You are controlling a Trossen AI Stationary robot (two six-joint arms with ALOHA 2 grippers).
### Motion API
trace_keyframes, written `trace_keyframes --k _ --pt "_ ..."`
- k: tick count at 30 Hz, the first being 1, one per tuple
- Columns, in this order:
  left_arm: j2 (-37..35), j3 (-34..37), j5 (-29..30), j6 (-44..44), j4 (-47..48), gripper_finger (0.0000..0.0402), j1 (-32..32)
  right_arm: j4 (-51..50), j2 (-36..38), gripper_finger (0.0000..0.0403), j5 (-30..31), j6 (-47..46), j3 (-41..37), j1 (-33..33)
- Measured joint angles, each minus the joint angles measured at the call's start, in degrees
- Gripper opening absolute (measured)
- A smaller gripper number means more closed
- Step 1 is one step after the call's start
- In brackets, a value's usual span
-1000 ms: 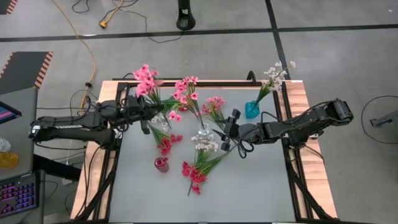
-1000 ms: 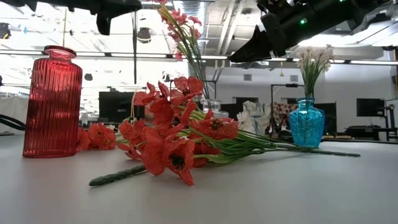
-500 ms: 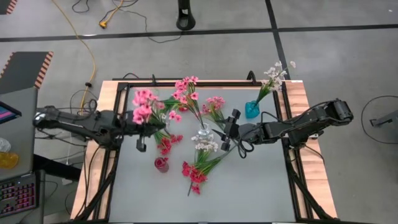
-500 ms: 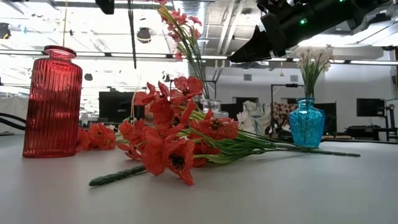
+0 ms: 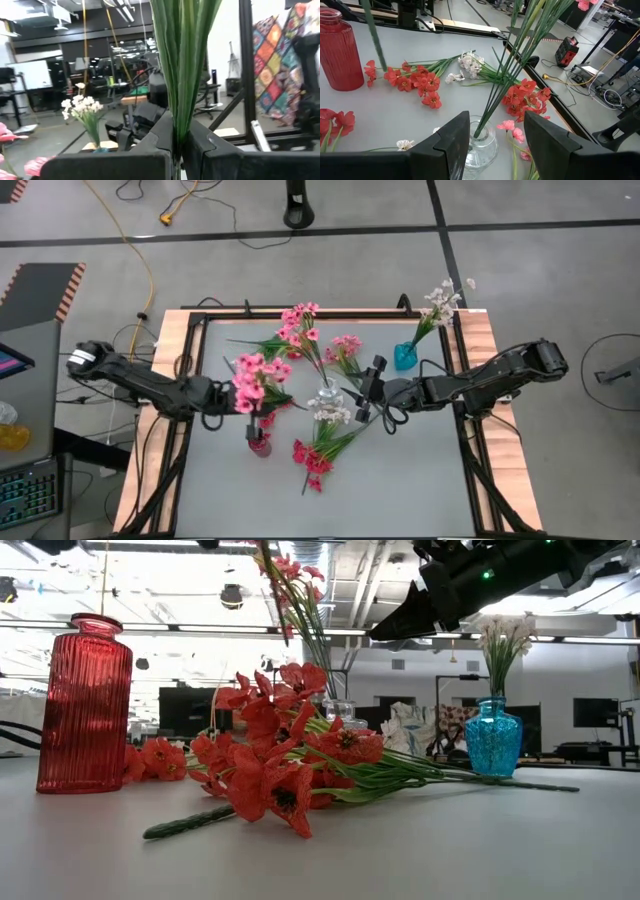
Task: Sort flowers into vase by color
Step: Put the left pink flowers into the transparent vase
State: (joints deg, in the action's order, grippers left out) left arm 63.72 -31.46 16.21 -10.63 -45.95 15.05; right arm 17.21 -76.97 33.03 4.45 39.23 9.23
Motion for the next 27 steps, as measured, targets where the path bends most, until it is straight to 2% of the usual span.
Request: trace_keyframes --k 8,12,21,27 --pt "11.9 0.0 1.1 -8.6 -15.7 0.0002 0.0 0.0 0.0 0.0214 0.0 -0.1 0.0 0.0" --pt "17.0 -0.3 4.0 -13.1 -22.0 0.0002 -0.6 0.0 0.0 0.0214 0.0 -0.1 0.0 0.0" --pt "25.5 -6.5 6.7 -14.0 -22.5 0.0002 -3.8 0.0 0.0 0.0214 0.0 -0.1 0.0 0.0" --pt "27.3 -7.9 13.1 -15.1 -22.0 0.0002 -4.0 0.0 0.0 0.0214 0.0 -0.1 0.0 0.0"
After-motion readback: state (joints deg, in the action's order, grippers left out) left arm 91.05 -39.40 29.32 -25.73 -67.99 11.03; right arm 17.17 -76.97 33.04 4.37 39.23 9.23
